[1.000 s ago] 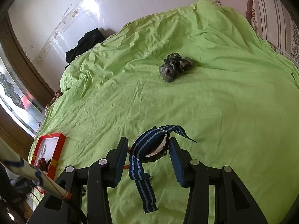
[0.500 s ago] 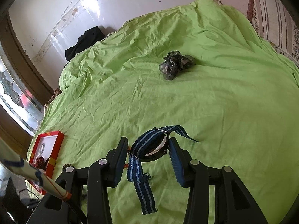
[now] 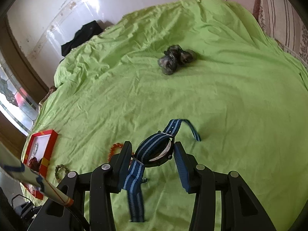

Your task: Organize jewelry

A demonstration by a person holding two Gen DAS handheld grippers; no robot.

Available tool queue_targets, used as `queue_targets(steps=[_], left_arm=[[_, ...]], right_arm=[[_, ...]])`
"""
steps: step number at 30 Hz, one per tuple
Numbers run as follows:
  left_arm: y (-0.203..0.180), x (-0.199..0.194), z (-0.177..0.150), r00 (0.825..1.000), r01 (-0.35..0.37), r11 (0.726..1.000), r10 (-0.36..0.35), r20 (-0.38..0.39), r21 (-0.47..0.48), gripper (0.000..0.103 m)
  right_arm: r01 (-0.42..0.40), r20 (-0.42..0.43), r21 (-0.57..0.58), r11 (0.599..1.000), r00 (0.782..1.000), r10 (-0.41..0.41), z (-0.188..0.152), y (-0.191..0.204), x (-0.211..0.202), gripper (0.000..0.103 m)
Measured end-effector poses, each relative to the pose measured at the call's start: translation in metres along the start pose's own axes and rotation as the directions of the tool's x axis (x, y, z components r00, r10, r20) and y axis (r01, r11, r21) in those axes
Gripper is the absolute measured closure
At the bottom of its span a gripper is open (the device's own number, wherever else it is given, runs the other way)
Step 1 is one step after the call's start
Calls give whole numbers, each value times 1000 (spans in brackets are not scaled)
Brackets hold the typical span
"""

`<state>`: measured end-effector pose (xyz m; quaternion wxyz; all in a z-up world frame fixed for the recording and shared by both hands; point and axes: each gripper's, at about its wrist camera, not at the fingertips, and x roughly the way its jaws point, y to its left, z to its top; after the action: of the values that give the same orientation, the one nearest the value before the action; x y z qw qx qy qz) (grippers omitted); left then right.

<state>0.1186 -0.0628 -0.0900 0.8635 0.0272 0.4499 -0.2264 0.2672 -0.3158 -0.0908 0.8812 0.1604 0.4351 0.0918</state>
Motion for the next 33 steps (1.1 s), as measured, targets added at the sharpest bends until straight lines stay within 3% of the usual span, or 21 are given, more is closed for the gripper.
queue_targets(steps=[4,6,8,14,17,19,20,22,23,24,29,33], left_arm=[[-13,6,-3,996,84,996,-84,-19,-10,32],[-20,12,-3,994,105,994,-106,-35,-15,30],[-27,21,-3,991,123,992,-124,-55,-30,30],[-30,43,-3,992,84,992,-92,-86,-94,31],[-25,47,-6,994,44,992,-55,-99,-115,64],[-22,45,-7,994,46,990,-58,-92,-130,68],[-20,42,-8,994,54,989,-66,-87,-140,72],[-20,36,-9,995,57,987,-68,-70,-147,74],[-20,32,-9,996,55,988,-65,-60,-144,75],[-22,28,-9,997,54,989,-62,-50,-139,75],[-27,-5,-6,999,46,992,-43,27,-117,75],[-23,-37,-4,996,2,993,9,94,-115,75]], right_arm=[[-9,-37,61,998,999,12,-1,-13,10,51],[-14,-53,96,995,998,19,-3,-19,16,40],[-3,-66,109,994,998,11,-5,-22,21,37],[23,-66,119,993,998,-15,-8,-24,17,37],[55,-109,76,996,993,-47,-14,-18,24,37],[69,-144,40,997,988,-62,-22,-11,33,37],[94,-147,2,996,985,-92,-26,-5,37,40],[154,-130,-61,986,978,-161,-31,4,40,56],[175,-120,-90,980,975,-186,-33,8,42,72],[182,-107,-107,978,975,-193,-33,10,42,77],[152,-52,-91,984,986,-157,-28,13,26,77],[56,22,-73,996,998,-54,-23,21,-7,79]])
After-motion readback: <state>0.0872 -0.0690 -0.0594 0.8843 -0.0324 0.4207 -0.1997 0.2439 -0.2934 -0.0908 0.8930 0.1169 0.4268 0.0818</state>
